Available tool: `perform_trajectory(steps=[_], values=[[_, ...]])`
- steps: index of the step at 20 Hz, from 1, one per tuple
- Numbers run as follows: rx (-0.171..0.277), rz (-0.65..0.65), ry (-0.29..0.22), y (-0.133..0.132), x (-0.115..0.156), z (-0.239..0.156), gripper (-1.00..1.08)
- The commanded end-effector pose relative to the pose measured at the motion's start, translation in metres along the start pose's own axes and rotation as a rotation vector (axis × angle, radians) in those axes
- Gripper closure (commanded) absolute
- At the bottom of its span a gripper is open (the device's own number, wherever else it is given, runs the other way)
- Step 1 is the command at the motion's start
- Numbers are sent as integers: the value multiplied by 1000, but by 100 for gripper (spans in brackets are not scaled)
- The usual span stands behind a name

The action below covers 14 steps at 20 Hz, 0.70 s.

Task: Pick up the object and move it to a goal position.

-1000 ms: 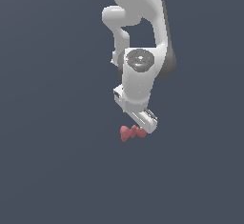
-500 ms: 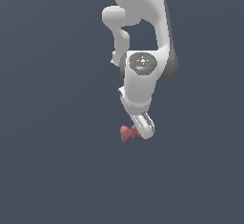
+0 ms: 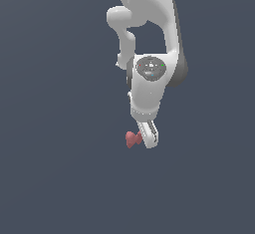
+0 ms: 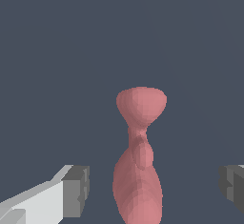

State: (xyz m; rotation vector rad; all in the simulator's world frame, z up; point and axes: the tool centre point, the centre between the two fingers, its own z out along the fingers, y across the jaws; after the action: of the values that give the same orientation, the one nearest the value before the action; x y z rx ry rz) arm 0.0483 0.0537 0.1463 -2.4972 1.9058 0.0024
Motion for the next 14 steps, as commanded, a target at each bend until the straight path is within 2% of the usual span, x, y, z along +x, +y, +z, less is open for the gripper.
perform_trajectory(steps=[1, 9, 14], values=[[1, 24, 1, -1, 0, 0, -92], [1, 36, 1, -1, 0, 2, -92], [1, 38, 1, -1, 0, 20, -92]])
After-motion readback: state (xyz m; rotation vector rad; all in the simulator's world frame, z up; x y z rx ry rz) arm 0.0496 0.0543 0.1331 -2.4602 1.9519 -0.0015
